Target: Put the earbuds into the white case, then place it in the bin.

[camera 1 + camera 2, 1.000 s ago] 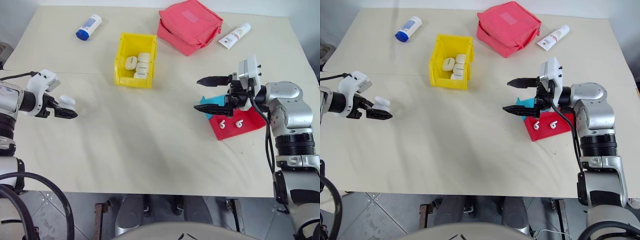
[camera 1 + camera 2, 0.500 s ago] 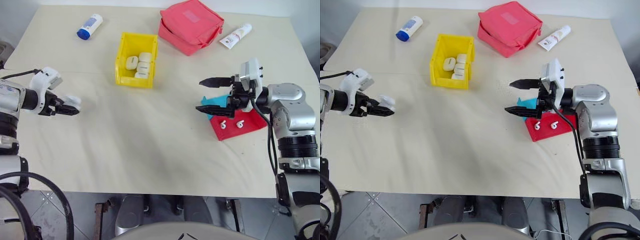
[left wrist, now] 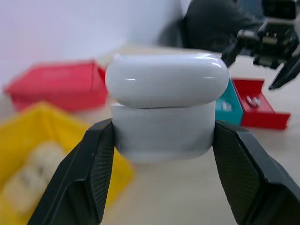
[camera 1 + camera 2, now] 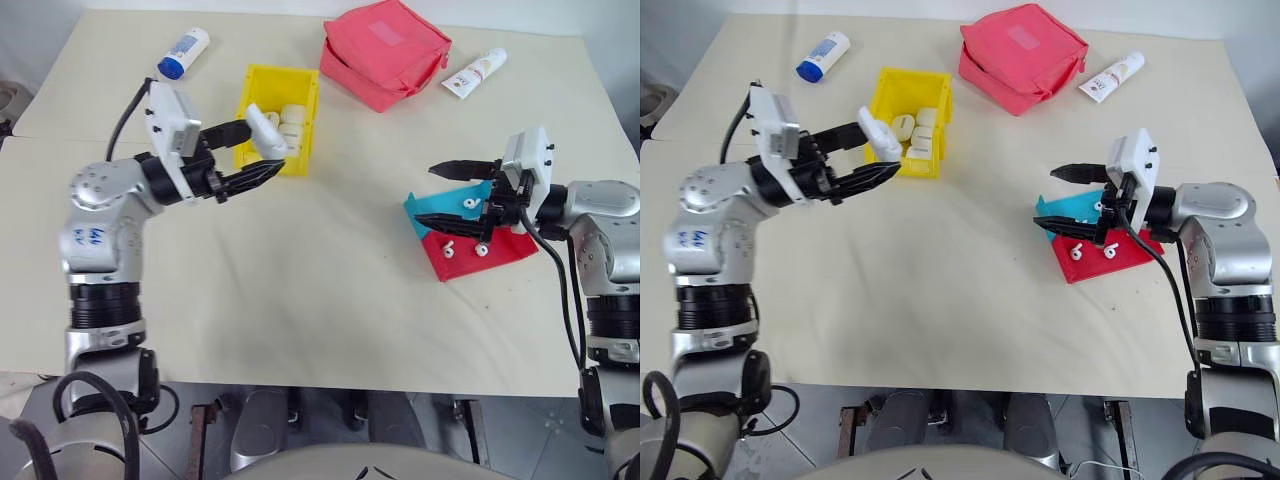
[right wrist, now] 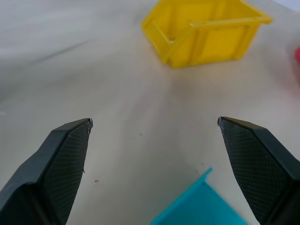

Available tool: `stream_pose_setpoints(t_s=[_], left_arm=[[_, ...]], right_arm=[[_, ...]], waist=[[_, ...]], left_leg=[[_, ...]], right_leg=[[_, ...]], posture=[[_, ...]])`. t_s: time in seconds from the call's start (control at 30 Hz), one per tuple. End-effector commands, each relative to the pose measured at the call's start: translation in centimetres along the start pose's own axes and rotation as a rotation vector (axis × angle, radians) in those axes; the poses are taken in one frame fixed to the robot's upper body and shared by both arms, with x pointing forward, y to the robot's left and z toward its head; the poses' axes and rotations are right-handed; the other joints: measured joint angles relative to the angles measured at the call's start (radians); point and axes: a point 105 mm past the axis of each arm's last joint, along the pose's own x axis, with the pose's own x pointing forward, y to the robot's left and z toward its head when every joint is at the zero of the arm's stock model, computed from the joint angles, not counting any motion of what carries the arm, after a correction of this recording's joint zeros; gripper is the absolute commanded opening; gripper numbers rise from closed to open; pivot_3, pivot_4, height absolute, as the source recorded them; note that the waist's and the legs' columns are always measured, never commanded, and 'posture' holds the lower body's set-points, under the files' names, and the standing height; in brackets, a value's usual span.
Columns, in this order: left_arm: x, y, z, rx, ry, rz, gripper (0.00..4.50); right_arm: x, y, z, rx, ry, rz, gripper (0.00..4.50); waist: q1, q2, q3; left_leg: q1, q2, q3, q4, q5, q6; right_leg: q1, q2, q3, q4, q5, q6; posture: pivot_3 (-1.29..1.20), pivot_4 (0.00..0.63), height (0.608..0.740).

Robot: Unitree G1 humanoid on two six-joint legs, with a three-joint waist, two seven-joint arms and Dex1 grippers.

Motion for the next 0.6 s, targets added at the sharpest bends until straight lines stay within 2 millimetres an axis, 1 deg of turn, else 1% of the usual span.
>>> stream_pose_setpoints(t_s=[0.03,0.1,0.13,0.17,0.27,0.4,0.53,0.6], left_arm=[[2.9,-2.3,1.0,0.029,-0.113,-0.037,2.77],[4.3,-4.1,0.5,0.004,-0.147,-0.073,2.77],[4.7,-4.8,0.4,-0.003,-0.154,-0.087,2.77],[5.2,-5.8,0.0,-0.029,-0.157,-0.114,2.77],[5.7,-8.4,-0.5,-0.073,-0.172,-0.187,2.77],[5.6,-10.4,-1.4,-0.094,-0.155,-0.236,2.77],[4.9,-12.3,-2.9,-0.095,-0.108,-0.282,2.77],[4.6,-13.0,-3.3,-0.109,-0.097,-0.289,2.77]], right_arm=[[-1.9,0.2,1.8,-0.056,0.013,-0.061,4.50],[-3.0,0.6,1.3,-0.045,0.086,-0.080,4.50],[-3.3,0.8,1.1,-0.036,0.114,-0.084,4.50],[-3.8,1.1,0.9,-0.039,0.149,-0.088,4.50],[-4.9,1.7,0.3,-0.045,0.221,-0.105,4.50],[-6.1,2.1,-0.2,-0.021,0.304,-0.126,4.50],[-7.2,2.4,-0.8,-0.007,0.383,-0.141,4.50],[-7.7,2.6,-1.3,0.000,0.436,-0.143,4.50]], waist=[[0.013,0.000,0.000],[0.019,0.000,0.000],[0.022,0.000,0.000],[0.021,0.000,0.000],[0.020,0.000,0.000],[0.020,0.000,0.000],[0.020,0.000,0.000],[0.021,0.001,-0.001]], left_leg=[[0.000,0.000,0.000,0.000,0.000,0.000],[0.000,-0.001,0.000,0.000,0.000,0.002],[0.000,-0.002,0.000,0.000,0.000,0.002],[-0.001,-0.002,0.000,0.000,0.000,0.002],[0.000,-0.002,0.000,0.000,0.000,0.002],[0.000,-0.001,0.000,0.000,0.001,0.002],[0.000,-0.001,0.000,0.000,0.001,0.002],[0.000,-0.001,0.000,0.000,0.001,0.002]], right_leg=[[0.000,-0.001,0.000,0.000,0.000,0.000],[0.000,-0.001,0.000,-0.001,0.001,0.002],[0.000,-0.002,0.000,-0.001,0.001,0.002],[0.001,-0.002,0.000,-0.001,0.001,0.002],[0.001,-0.002,0.000,-0.003,0.001,0.002],[0.001,-0.002,0.000,-0.003,0.001,0.002],[0.002,-0.002,0.000,-0.004,0.001,0.002],[0.002,-0.002,0.001,-0.004,0.001,0.002]], posture=[[0.00,0.150,0.740],[0.00,0.150,0.740],[0.00,0.150,0.740],[0.00,0.150,0.740],[0.00,0.150,0.740],[0.00,0.150,0.740],[0.00,0.150,0.740],[0.00,0.150,0.740]])
